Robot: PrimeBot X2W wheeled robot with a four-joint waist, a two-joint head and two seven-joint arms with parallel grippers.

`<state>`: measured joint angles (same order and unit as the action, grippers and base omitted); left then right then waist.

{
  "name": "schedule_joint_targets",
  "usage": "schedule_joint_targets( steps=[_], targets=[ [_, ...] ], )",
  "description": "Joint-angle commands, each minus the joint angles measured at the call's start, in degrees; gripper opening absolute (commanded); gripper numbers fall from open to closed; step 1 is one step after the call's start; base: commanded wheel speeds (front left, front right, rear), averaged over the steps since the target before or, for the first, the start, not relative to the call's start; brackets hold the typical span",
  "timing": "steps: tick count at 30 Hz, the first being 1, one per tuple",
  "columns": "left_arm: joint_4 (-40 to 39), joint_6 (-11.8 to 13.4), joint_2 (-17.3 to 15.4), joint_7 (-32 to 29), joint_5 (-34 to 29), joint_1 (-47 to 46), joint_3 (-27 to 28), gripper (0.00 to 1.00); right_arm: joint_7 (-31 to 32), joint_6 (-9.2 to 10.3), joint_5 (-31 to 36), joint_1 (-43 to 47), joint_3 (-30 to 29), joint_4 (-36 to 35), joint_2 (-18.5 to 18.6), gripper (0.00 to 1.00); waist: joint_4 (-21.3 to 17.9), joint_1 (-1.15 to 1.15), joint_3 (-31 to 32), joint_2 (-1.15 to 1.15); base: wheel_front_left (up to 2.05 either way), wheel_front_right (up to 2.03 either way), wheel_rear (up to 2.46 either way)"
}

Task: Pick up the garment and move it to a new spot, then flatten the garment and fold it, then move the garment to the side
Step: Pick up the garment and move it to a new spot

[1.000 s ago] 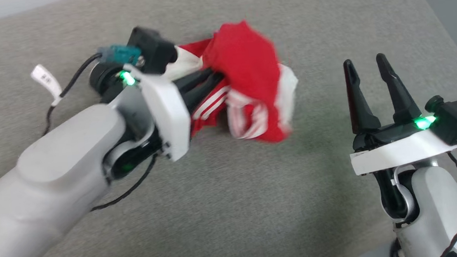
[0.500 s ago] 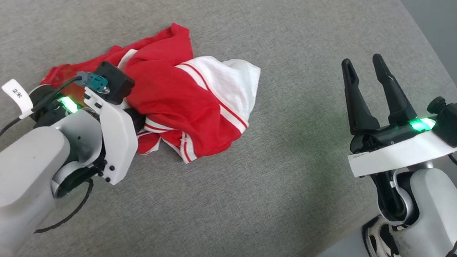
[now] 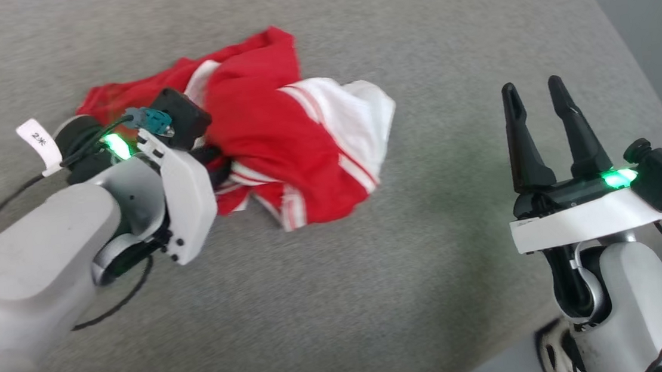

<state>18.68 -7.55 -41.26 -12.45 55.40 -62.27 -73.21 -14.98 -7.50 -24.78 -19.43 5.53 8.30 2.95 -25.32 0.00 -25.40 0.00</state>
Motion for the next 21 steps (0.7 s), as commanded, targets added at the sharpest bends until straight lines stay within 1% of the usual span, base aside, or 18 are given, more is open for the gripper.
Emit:
schedule_joint_targets(
  steps=[1,6,8,12,14,16,17,18,19,21],
  targets=[
    [0.1,0.2,0.7,2.4,2.0,-0.3,-0.3,1.00,-0.3,0.03,1.3,-0.1,-0.4,0.4,0.0,1.00,3.0,0.00,2.0,0.00,0.00,0.00,0.00],
    [-0.1,0.2,1.9,11.6,7.6,-0.5,0.0,1.00,-0.3,0.03,5.5,0.3,-2.3,1.4,0.0,1.00,9.0,0.00,5.0,0.00,0.00,0.00,0.00],
    [0.8,0.2,2.4,16.2,10.6,0.8,0.8,1.00,-0.3,0.03,7.4,0.6,-3.4,2.0,0.0,1.00,11.6,0.00,6.3,0.00,0.00,0.00,0.00],
    [4.3,0.2,2.4,24.6,15.6,4.9,2.8,1.00,-0.3,0.02,10.9,1.4,-5.1,3.1,0.0,1.00,16.2,0.00,8.8,0.00,0.00,0.00,0.00],
    [6.2,0.2,2.8,26.7,17.7,7.7,4.4,1.00,-0.3,0.02,12.5,1.8,-5.9,3.8,0.0,1.00,18.4,0.00,10.2,0.00,0.00,0.00,0.00],
    [8.3,0.2,3.1,27.5,18.4,11.1,6.3,1.00,-0.3,0.02,13.9,2.7,-6.8,4.7,0.0,1.00,20.5,0.00,11.4,0.00,0.00,0.00,0.00],
    [8.3,0.2,3.1,27.5,18.4,11.1,6.3,1.00,-0.3,0.02,13.9,2.7,-6.8,4.7,0.0,1.00,20.5,0.00,11.4,0.00,0.00,0.00,0.00],
    [9.5,0.2,3.1,27.6,18.1,12.6,7.8,1.00,-0.3,0.02,14.5,3.1,-7.1,5.0,0.0,1.00,21.4,0.00,12.0,0.00,0.00,0.00,0.00],
    [10.6,0.2,3.3,27.7,16.0,13.7,9.6,1.00,-0.3,0.03,15.1,3.4,-7.8,5.4,0.0,1.00,22.5,0.00,12.6,0.00,0.00,0.00,0.00],
    [11.9,0.2,5.2,27.7,15.0,18.3,14.8,1.00,-0.3,0.02,16.4,4.4,-8.9,6.1,0.0,1.00,24.4,0.00,13.9,0.00,0.00,0.00,0.00]
  ],
)
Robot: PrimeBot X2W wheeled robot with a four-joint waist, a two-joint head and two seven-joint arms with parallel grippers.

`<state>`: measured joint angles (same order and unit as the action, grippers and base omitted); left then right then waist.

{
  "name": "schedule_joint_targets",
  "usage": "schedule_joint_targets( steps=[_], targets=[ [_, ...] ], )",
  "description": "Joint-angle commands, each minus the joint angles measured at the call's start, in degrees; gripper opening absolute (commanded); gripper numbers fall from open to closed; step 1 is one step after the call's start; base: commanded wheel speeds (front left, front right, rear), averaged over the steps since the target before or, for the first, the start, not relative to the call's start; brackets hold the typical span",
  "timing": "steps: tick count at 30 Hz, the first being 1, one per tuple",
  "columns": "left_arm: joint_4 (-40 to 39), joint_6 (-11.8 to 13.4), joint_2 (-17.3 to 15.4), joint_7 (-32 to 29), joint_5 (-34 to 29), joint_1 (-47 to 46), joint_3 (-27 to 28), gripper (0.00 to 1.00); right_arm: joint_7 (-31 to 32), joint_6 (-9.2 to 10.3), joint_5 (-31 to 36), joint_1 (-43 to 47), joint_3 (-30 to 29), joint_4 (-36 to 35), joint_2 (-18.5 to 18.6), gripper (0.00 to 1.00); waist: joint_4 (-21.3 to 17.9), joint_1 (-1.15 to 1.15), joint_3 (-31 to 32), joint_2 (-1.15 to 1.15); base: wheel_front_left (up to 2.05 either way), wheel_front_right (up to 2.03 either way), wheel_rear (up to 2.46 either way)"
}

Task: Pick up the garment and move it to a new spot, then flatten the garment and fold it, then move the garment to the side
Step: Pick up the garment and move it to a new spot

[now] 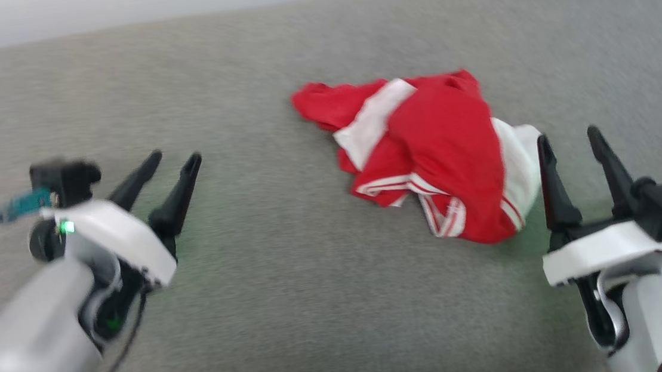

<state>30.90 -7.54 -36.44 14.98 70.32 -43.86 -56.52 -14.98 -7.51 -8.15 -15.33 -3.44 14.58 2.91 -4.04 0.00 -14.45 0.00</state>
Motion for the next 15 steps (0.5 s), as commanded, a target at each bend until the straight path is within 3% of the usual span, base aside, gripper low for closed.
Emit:
schedule_joint_targets(
  steps=[1,7,15],
  targets=[
    [0.2,0.2,0.8,0.2,-1.3,2.3,1.1,1.00,-0.3,0.04,-0.1,1.0,-0.2,0.2,0.1,1.00,3.8,0.00,3.8,0.00,0.00,0.00,0.00],
    [-0.4,0.2,4.7,0.3,-10.1,16.2,16.9,1.00,-0.3,0.04,0.7,6.6,-3.7,0.5,1.0,1.00,8.1,0.00,8.8,0.00,0.00,0.00,0.00],
    [-5.5,0.2,8.4,0.3,-23.8,31.2,34.3,1.00,-0.3,0.04,0.0,11.5,-6.6,-1.4,2.0,1.00,8.9,0.00,11.4,0.00,0.00,0.00,0.00]
  ],
)
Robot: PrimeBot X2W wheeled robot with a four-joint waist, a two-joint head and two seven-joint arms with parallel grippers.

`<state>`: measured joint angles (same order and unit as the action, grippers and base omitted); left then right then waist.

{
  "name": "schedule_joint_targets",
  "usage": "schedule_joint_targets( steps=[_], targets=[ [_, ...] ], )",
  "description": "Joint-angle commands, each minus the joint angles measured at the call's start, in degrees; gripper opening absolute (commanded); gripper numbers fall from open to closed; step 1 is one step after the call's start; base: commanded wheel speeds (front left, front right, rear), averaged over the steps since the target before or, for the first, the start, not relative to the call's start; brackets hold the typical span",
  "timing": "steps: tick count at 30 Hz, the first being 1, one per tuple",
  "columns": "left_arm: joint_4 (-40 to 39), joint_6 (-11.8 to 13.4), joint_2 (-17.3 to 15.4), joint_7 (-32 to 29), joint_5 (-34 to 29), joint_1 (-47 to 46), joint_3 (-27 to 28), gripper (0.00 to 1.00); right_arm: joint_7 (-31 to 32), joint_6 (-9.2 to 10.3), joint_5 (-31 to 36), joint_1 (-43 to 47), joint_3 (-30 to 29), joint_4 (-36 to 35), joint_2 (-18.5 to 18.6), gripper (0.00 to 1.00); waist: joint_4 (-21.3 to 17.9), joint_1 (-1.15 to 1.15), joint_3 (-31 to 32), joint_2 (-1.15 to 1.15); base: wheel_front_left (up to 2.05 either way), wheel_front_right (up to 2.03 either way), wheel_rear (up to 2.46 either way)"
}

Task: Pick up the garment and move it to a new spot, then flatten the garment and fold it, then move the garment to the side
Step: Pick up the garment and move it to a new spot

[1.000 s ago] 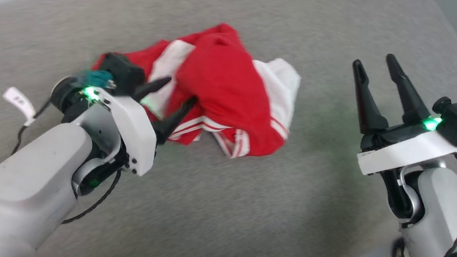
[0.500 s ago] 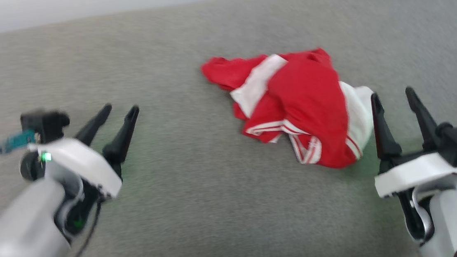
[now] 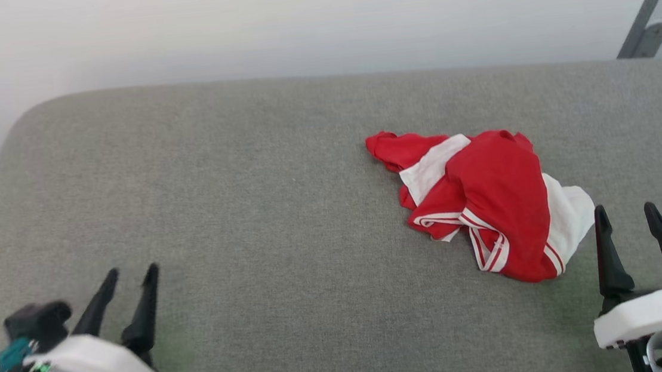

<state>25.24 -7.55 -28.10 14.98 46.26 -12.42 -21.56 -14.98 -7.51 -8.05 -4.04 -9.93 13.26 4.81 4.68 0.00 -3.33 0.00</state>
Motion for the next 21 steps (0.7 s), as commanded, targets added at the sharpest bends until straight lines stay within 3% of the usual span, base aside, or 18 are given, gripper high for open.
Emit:
schedule_joint_targets(
  steps=[1,10,15,21],
  targets=[
    [-0.7,0.2,0.6,0.3,-1.6,1.2,1.3,1.00,-0.3,0.04,-0.1,0.7,-0.3,-0.5,0.1,1.00,0.0,0.00,0.5,0.00,0.00,0.00,0.00],
    [-10.0,0.4,6.5,0.3,-20.7,11.6,17.5,1.00,-0.3,0.04,-1.1,2.4,-0.5,-4.3,-0.7,1.00,-2.3,0.00,1.7,0.00,0.00,0.00,0.00],
    [-11.0,0.1,9.1,0.3,-24.4,13.8,19.5,1.00,-0.2,0.04,-1.2,3.0,-0.6,-5.0,-1.0,1.00,-2.8,0.00,1.4,0.00,0.00,0.00,0.00],
    [-10.8,0.1,9.8,0.3,-23.9,13.9,19.3,1.00,0.1,0.04,-1.0,2.7,-0.6,-4.6,-1.3,1.00,-3.0,0.00,1.1,0.00,0.00,0.00,0.00]
  ],
)
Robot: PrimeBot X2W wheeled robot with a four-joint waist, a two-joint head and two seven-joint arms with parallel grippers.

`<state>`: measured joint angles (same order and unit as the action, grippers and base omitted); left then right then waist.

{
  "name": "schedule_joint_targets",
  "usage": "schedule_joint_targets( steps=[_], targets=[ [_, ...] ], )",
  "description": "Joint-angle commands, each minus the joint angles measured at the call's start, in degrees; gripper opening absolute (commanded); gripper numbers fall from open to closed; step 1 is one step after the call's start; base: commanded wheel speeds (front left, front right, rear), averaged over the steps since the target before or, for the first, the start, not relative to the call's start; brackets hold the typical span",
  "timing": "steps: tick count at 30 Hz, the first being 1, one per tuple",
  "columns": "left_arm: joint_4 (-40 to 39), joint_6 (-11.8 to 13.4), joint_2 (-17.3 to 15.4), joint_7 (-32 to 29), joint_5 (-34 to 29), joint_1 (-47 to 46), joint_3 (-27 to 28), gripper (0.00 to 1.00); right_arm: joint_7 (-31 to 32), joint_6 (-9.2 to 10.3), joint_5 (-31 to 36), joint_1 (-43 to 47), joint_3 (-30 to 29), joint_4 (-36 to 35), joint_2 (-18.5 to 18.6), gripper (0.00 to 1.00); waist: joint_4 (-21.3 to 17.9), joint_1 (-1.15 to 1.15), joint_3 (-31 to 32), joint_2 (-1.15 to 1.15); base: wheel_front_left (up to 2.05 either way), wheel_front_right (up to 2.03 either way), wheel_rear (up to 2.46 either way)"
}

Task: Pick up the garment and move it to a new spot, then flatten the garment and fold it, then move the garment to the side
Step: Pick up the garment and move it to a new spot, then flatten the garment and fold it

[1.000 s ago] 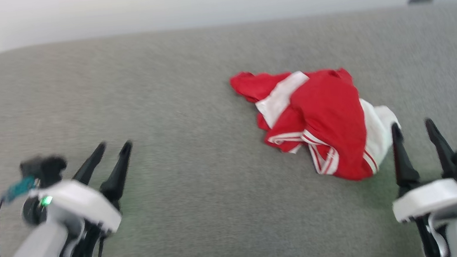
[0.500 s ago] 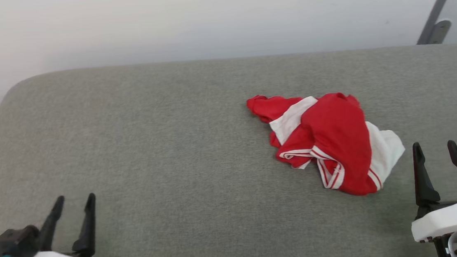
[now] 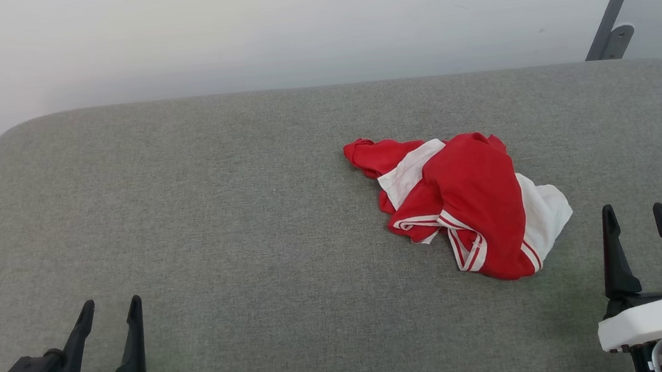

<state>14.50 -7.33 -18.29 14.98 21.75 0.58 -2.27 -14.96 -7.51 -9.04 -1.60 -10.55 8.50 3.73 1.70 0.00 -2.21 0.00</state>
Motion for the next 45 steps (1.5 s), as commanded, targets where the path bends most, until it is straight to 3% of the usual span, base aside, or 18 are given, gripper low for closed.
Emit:
schedule_joint_targets(
  steps=[1,10,14,17,27,33,37,38,39,45],
  targets=[
    [-0.2,-0.2,0.0,0.3,0.7,0.9,-0.1,1.00,0.1,0.04,0.0,0.1,0.1,0.2,-0.2,1.00,0.0,0.00,0.0,0.00,0.00,0.00,0.00],
    [-0.7,-0.1,0.2,0.3,1.3,0.4,-0.6,1.00,0.9,0.04,0.5,-0.5,-0.1,0.2,-0.3,1.00,0.4,0.00,-0.4,0.00,0.00,0.00,0.00],
    [-1.7,-0.1,1.2,0.3,0.9,-0.7,-1.2,1.00,4.4,0.04,1.0,-1.5,-1.3,0.8,0.7,1.00,1.3,0.00,-1.5,0.00,0.00,0.00,0.00],
    [-2.1,-0.1,2.3,0.3,0.8,-2.0,-1.7,1.00,10.7,0.04,1.1,-4.2,-1.1,1.7,3.3,1.00,2.4,0.00,-3.3,0.00,0.00,0.00,0.00],
    [-0.2,-0.1,5.3,0.3,2.0,-8.2,-5.8,1.00,45.3,0.05,-1.5,-20.5,5.7,8.1,16.5,1.00,6.5,0.00,-12.6,0.00,0.00,0.00,0.00],
    [0.5,-0.1,6.0,0.3,2.9,-11.0,-6.9,1.00,57.5,0.05,-3.5,-23.6,8.8,11.3,18.0,1.00,8.4,0.00,-15.5,0.00,0.00,0.00,0.00],
    [0.6,-0.1,6.0,0.3,3.1,-11.6,-6.6,1.00,60.2,0.04,-4.4,-22.8,9.2,11.6,17.6,1.00,8.7,0.00,-16.3,0.00,0.00,0.00,0.00],
    [0.6,-0.1,6.0,0.3,3.2,-11.7,-6.5,1.00,60.4,0.03,-4.4,-22.4,9.3,11.5,17.5,0.46,8.6,0.00,-16.4,0.00,0.00,0.00,0.00],
    [0.5,-0.1,5.9,0.3,3.3,-11.7,-6.5,1.00,60.1,0.03,-4.4,-22.2,9.1,11.2,17.4,0.01,8.4,0.00,-16.4,0.00,0.00,0.00,0.00],
    [-0.4,-0.1,5.6,0.3,3.5,-12.4,-6.7,1.00,53.8,0.09,-3.5,-21.9,2.6,8.0,17.3,0.00,6.2,0.00,-16.0,0.00,0.00,0.00,0.00]
  ],
)
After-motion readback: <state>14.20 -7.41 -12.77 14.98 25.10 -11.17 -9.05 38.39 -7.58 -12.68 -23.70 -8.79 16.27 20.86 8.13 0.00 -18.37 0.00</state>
